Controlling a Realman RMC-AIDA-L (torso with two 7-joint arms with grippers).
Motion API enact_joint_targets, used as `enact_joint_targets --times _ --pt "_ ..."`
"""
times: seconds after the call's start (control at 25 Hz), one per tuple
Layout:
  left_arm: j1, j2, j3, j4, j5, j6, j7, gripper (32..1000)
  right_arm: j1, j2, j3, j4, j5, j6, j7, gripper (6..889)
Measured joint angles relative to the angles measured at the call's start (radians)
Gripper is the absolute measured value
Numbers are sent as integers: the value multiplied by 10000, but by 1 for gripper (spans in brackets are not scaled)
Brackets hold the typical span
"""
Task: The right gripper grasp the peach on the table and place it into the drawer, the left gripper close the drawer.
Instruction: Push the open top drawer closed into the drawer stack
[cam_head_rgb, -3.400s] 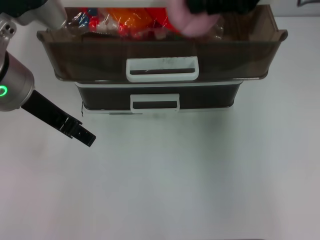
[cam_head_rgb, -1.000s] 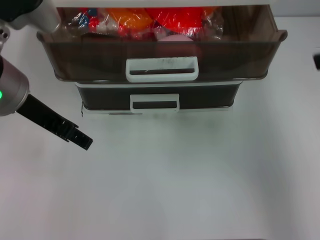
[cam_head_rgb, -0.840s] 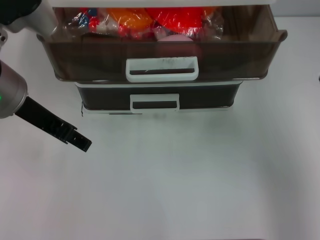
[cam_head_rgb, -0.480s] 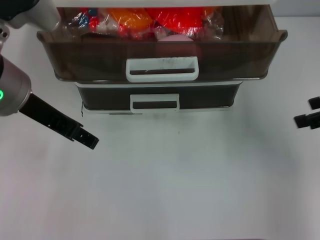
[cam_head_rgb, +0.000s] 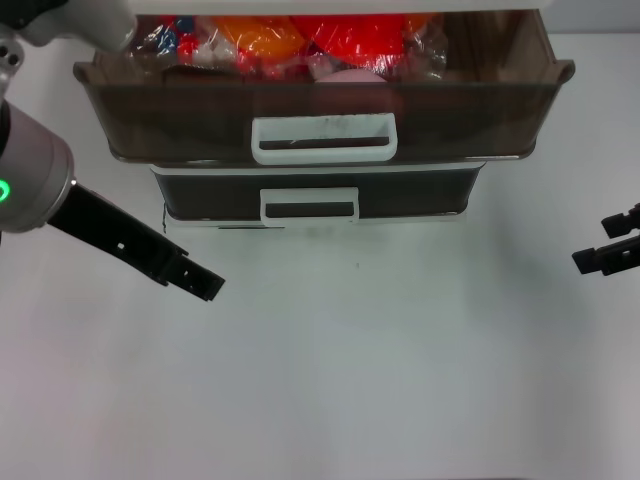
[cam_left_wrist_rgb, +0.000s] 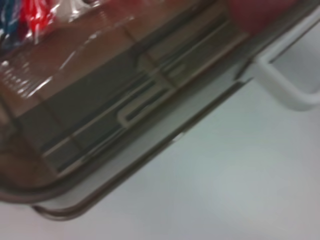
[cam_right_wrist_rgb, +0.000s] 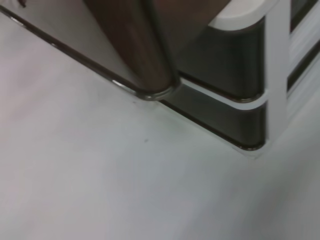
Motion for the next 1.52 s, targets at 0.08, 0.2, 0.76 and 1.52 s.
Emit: enact_joint_targets --times 0.08,0.2,0.76,1.52 --pt "188 -6 182 569 -145 -114 -4 842 0 52 -21 9 -9 -3 -51 816" --pt "381 13 1043 1629 -243 -238 6 841 -48 92 -21 20 -17 -6 -108 816" --pt "-1294 -22 2567 1973 -1062 -205 735 842 29 231 -13 284 -259 -135 -358 816" --pt "-2529 -46 3762 657 -904 1462 2059 842 90 342 50 220 -224 -27 -313 816"
